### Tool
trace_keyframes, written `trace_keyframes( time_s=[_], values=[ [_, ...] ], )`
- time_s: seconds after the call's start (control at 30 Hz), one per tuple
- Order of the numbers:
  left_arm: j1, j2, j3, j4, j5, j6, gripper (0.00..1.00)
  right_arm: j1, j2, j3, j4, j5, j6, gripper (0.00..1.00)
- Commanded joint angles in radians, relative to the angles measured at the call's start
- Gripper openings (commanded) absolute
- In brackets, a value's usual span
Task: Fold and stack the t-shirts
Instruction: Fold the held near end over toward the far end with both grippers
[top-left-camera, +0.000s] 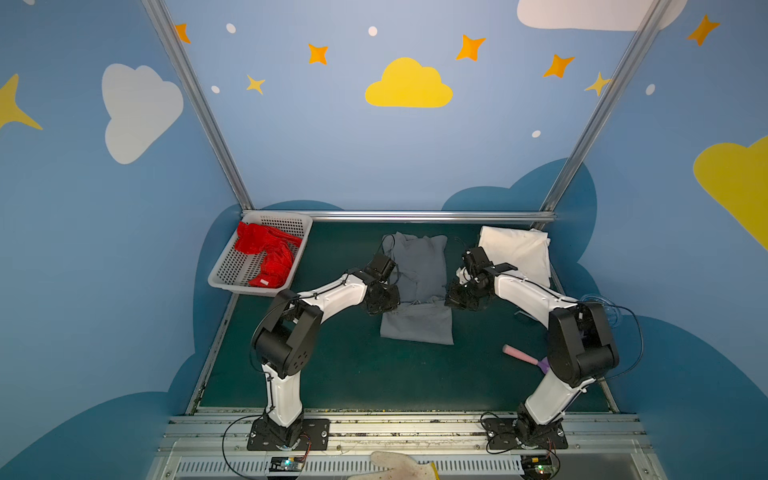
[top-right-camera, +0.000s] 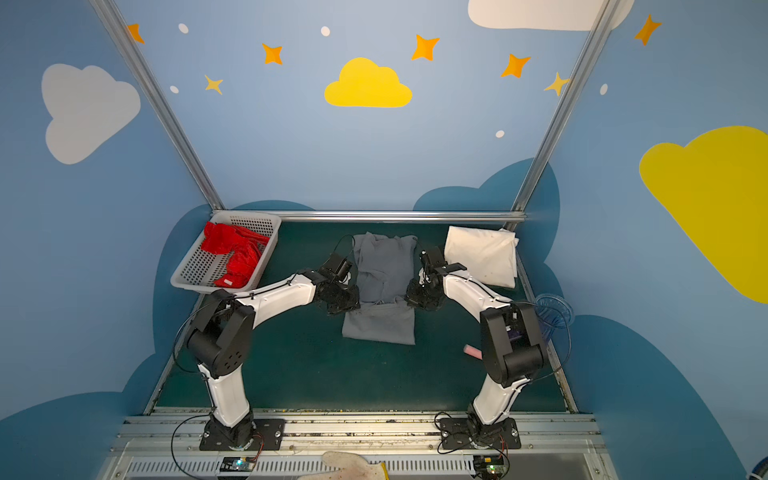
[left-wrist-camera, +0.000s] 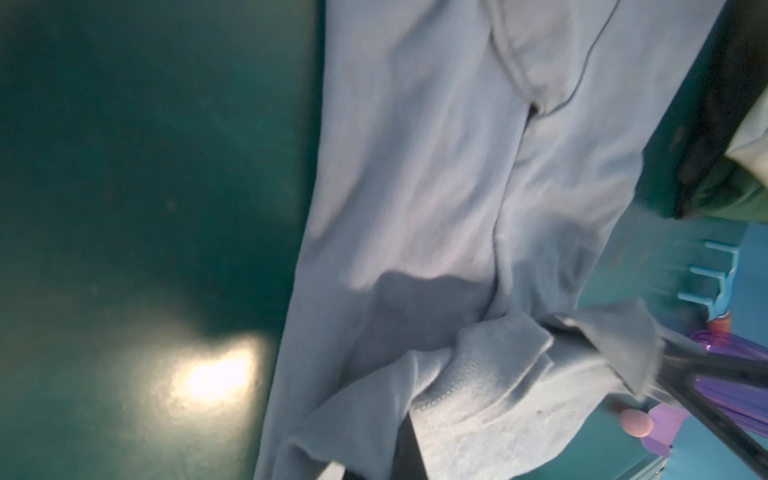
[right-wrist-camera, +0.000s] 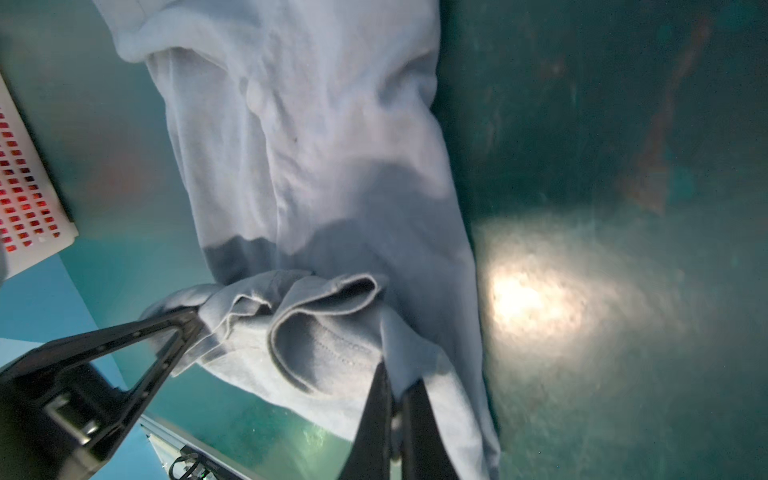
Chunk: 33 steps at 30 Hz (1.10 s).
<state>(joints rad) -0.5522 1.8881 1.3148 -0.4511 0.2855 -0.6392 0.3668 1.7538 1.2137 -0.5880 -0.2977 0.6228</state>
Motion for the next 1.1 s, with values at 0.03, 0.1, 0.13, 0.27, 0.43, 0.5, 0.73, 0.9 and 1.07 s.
trace_keyframes(
  time_s=[0.03,0.1,0.13,0.27,0.43,0.5,0.73,0.9,1.07],
  values=[
    [0.035,0.044,0.078,-0.035,0.016,0.043,0.07,-0.014,0.049,0.056,-0.003,-0.016,-0.044,0.00],
    [0.051,0.074,0.114,-0.054,0.022,0.054,0.15,-0.021,0.069,0.083,-0.017,-0.012,-0.068,0.00],
    [0.058,0.089,0.128,-0.057,0.019,0.055,0.22,-0.027,0.080,0.099,-0.024,-0.013,-0.081,0.00],
    [0.091,0.124,0.158,-0.034,0.052,0.043,0.47,-0.057,0.133,0.158,-0.038,-0.050,-0.107,0.13],
    [0.098,0.084,0.157,-0.035,0.023,0.083,0.63,-0.071,0.103,0.156,-0.029,-0.067,-0.120,0.78],
    [0.098,0.042,0.128,-0.030,-0.011,0.096,0.70,-0.071,0.064,0.134,-0.030,-0.047,-0.129,0.86],
    [0.100,-0.151,-0.068,0.041,-0.106,0.098,1.00,-0.066,-0.117,-0.022,-0.045,-0.005,-0.112,0.93],
    [0.100,-0.289,-0.225,0.117,-0.083,0.072,1.00,-0.061,-0.264,-0.196,-0.014,-0.014,-0.061,0.92],
    [0.092,-0.409,-0.389,0.187,-0.005,0.019,1.00,-0.060,-0.404,-0.360,0.054,-0.067,-0.005,0.97]
  ],
)
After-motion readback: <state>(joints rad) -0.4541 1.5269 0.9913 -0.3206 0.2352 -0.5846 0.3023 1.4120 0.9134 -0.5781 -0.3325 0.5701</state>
